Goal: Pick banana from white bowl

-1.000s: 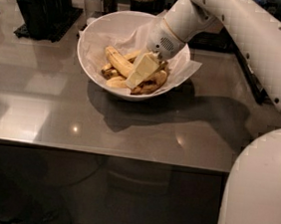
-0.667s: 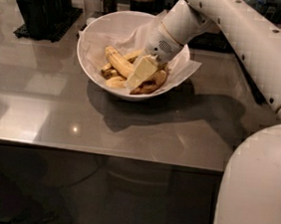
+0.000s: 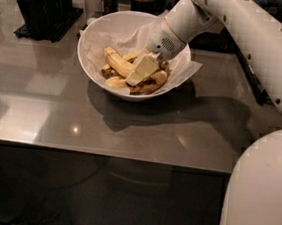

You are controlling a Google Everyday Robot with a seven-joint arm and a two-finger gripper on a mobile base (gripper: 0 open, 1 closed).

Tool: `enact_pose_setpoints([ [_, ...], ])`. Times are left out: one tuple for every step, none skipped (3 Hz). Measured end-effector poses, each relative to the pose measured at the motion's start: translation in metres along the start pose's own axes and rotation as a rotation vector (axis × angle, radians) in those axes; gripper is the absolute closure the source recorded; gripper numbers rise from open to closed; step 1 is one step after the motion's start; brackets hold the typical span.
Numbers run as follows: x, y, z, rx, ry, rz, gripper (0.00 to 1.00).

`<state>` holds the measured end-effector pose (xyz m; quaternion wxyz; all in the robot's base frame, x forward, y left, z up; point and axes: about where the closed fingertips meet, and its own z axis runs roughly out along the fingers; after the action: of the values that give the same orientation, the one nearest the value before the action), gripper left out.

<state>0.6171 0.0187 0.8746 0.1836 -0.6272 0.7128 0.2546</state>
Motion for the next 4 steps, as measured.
enact_pose_setpoints([
  [-0.010, 0.006, -0.018, 0.020, -0.017, -0.044, 1.00],
  [-0.019, 0.011, -0.034, 0.030, -0.057, -0.080, 1.00],
  [-0.012, 0.025, -0.052, -0.018, -0.136, -0.103, 1.00],
  [0.009, 0.054, -0.075, -0.085, -0.270, -0.096, 1.00],
])
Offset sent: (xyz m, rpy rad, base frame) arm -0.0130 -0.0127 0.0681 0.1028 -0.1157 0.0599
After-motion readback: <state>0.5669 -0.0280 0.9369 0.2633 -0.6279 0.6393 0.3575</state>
